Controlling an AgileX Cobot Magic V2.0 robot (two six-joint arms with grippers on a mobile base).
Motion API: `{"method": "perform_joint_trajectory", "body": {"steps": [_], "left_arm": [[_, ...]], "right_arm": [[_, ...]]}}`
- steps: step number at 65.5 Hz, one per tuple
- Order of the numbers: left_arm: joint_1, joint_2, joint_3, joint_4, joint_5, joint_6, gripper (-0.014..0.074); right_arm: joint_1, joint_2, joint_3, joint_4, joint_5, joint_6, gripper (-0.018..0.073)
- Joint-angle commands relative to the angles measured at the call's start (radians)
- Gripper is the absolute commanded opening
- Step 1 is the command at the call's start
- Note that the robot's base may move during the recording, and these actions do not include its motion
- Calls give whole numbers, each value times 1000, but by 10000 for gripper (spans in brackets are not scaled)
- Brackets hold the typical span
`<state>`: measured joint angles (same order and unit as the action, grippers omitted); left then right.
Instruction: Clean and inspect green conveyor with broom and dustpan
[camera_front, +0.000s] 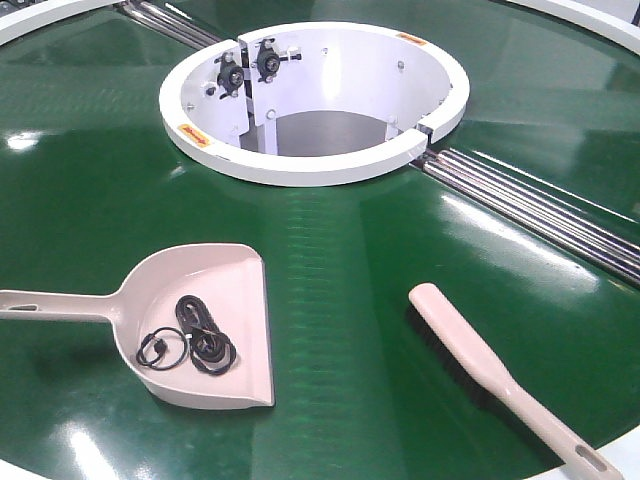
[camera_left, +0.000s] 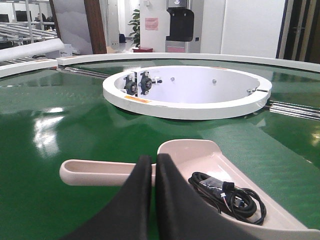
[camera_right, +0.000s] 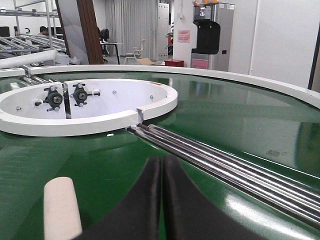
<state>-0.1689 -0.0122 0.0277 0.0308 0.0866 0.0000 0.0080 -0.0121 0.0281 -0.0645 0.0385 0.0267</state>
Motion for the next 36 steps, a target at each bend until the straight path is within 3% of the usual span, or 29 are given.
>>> {"method": "perform_joint_trajectory", "body": {"steps": [1,36], "left_arm": [[-4,-15,10,-2,-69,-5,-6],[-4,-15,10,-2,-69,-5,-6]], "right_arm": [[-5,-10,3,-10,-70,-1,-8],[-5,-10,3,-10,-70,-1,-8]]}}
